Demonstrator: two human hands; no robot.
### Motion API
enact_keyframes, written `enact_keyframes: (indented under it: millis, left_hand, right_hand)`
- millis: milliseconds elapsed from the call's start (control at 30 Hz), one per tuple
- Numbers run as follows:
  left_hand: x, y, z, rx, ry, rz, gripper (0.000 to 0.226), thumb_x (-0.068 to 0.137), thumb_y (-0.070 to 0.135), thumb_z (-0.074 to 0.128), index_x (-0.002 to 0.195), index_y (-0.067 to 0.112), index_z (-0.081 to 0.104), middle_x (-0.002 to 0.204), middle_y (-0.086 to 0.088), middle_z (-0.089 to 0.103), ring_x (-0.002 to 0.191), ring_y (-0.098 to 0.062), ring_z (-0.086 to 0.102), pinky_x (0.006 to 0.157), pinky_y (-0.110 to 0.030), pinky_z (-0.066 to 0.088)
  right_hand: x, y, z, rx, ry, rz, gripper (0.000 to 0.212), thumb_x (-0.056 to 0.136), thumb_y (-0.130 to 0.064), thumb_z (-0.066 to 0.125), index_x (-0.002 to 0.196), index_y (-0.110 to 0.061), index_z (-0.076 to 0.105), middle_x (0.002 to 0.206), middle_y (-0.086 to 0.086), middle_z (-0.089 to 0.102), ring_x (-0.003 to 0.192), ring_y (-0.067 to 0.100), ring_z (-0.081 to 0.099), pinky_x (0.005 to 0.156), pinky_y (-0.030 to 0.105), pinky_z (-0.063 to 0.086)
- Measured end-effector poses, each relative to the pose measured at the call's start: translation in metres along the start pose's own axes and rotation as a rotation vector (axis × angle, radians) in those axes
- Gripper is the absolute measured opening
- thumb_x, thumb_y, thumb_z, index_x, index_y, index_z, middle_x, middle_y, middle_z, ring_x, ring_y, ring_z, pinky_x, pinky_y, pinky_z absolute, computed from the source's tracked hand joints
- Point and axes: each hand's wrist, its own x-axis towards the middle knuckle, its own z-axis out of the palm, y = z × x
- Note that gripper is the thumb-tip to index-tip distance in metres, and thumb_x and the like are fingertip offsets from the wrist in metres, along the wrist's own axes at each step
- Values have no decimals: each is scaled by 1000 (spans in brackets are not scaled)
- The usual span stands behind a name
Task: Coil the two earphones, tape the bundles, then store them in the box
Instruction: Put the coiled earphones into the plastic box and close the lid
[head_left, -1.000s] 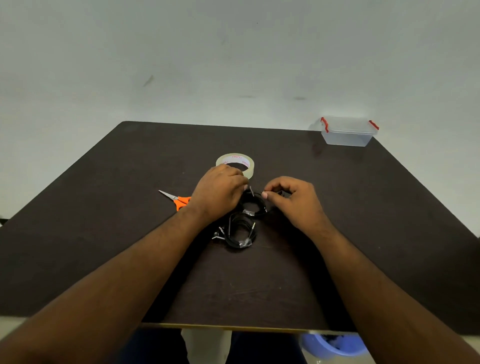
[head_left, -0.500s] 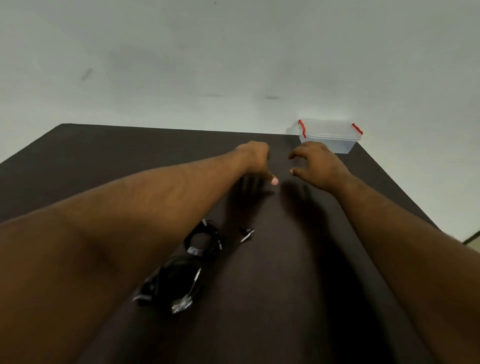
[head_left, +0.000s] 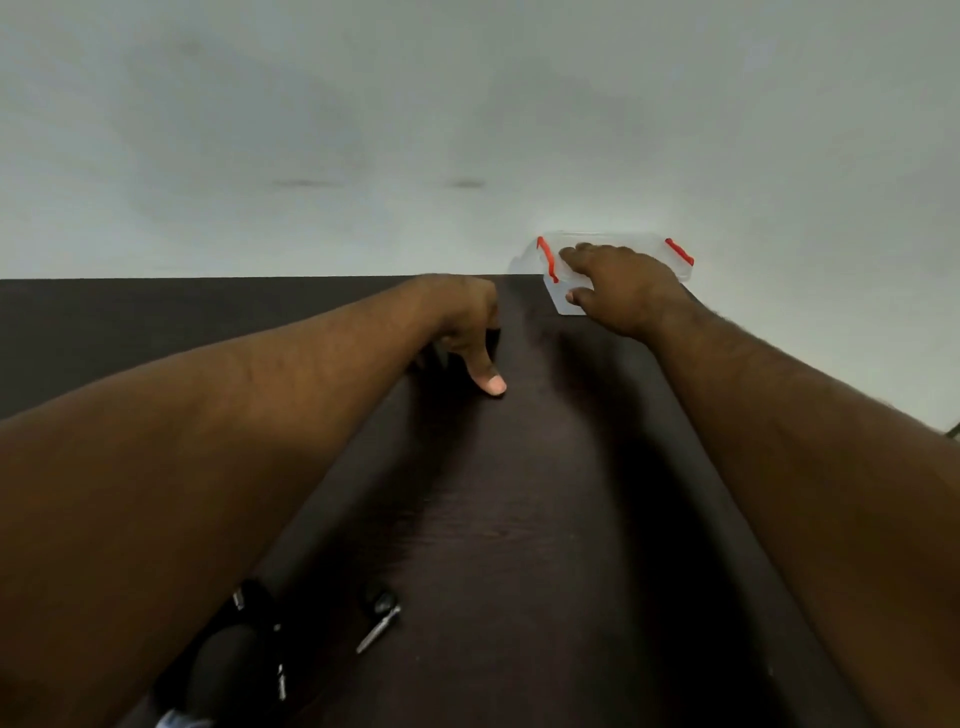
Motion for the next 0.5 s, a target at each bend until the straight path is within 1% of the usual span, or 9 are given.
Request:
enact_keyframes:
  millis: [33,100,200,267,300,333,367,433,500]
  left_hand:
    - [-2,-1,0,-25,15,-3,88,59,39,89,136,20,52,125,-10,60,73,-21,57,31,-19,42]
    - [-9,-2,2,-50,71,-1,91,59,41,89,139,21,49,127,-9,59,83,-23,59,35,-20,42]
    - [-33,-8,13,-235,189,13,89,63,38,88,139,15,49,127,-10,59,105,-26,60,69,-29,49]
    - [-58,-14,25,-492,378,26,71,74,34,82,135,11,53,128,-9,60,113,-26,59,88,-33,50]
    - [-74,-17,31,-647,481,23,58,80,32,77,130,10,57,125,-9,62,113,-26,60,92,-33,51]
    - [-97,-19,38,-840,536,9,46,87,33,70,125,10,60,118,-8,65,109,-27,63,88,-33,53]
    - [-122,-19,44,-1061,521,-15,41,92,36,63,122,9,61,110,-9,67,102,-29,66,81,-34,56]
    - [-176,-22,60,-1430,366,-38,46,92,47,57,120,11,59,101,-12,69,88,-31,70,64,-35,59]
    - [-229,-31,84,-1555,310,-31,44,86,52,63,106,12,63,84,-10,71,71,-27,71,55,-34,56]
  right_hand:
    - [-1,-1,-2,-34,-5,-3,55,99,-32,48,150,-22,29,157,2,30,139,29,36,110,48,35]
    - [-6,-6,-9,-105,-16,-11,54,100,-33,46,149,-22,28,156,3,31,135,31,40,106,49,40]
    - [-31,-28,-32,-152,11,-26,53,100,-34,46,148,-21,30,151,6,39,127,33,48,97,45,44]
    - [-59,-51,-53,-183,44,-63,53,99,-34,47,148,-21,32,147,8,46,122,33,53,93,43,46]
    - [-78,-66,-63,-214,53,-96,53,99,-34,48,148,-21,32,145,8,47,121,33,54,93,43,47]
    - [-100,-82,-73,-248,56,-130,53,99,-34,48,147,-19,32,144,8,48,119,32,55,92,43,49]
    - [-124,-99,-82,-278,64,-162,53,99,-34,48,147,-18,33,143,8,50,118,31,56,92,44,51]
    - [-176,-135,-93,-307,80,-226,51,98,-33,48,144,-16,35,140,8,52,116,30,58,88,44,53]
    - [-232,-173,-96,-291,91,-310,53,98,-32,49,145,-16,32,143,8,48,117,29,57,82,43,53]
